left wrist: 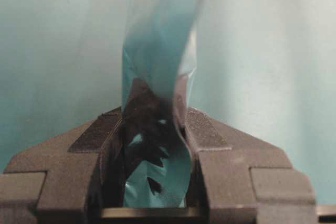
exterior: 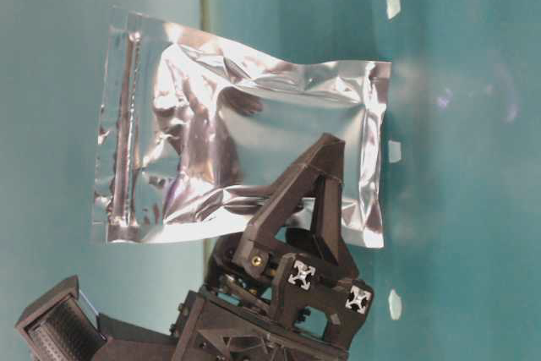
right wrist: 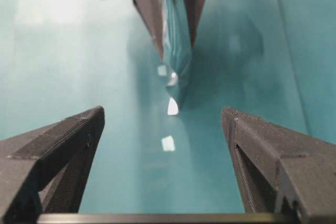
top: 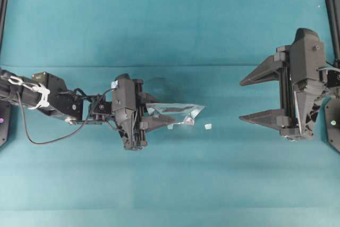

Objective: Hand over the silver zip bag and make it stand upright.

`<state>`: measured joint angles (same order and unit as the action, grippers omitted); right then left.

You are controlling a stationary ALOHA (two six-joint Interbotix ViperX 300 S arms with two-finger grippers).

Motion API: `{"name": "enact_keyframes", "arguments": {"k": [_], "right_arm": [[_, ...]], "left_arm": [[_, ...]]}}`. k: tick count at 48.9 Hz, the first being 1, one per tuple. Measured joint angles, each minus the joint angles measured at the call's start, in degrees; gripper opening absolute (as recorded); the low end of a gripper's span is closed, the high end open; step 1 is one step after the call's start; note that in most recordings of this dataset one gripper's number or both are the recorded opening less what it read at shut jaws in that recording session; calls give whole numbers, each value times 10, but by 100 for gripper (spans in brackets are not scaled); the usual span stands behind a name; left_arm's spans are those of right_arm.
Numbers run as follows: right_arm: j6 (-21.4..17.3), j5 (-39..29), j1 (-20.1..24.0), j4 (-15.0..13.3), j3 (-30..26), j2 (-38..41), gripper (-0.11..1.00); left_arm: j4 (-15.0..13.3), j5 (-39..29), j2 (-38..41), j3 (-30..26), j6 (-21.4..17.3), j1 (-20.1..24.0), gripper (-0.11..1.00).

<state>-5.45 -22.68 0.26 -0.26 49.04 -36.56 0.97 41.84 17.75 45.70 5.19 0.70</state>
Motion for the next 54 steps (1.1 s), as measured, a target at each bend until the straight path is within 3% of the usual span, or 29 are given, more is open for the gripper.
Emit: {"name": "enact_keyframes", "arguments": {"k": [54], "right_arm": [[0,19,0,0,13,-4,96]], "left_arm": [[-1,-3,0,0,0,1,20]]}}
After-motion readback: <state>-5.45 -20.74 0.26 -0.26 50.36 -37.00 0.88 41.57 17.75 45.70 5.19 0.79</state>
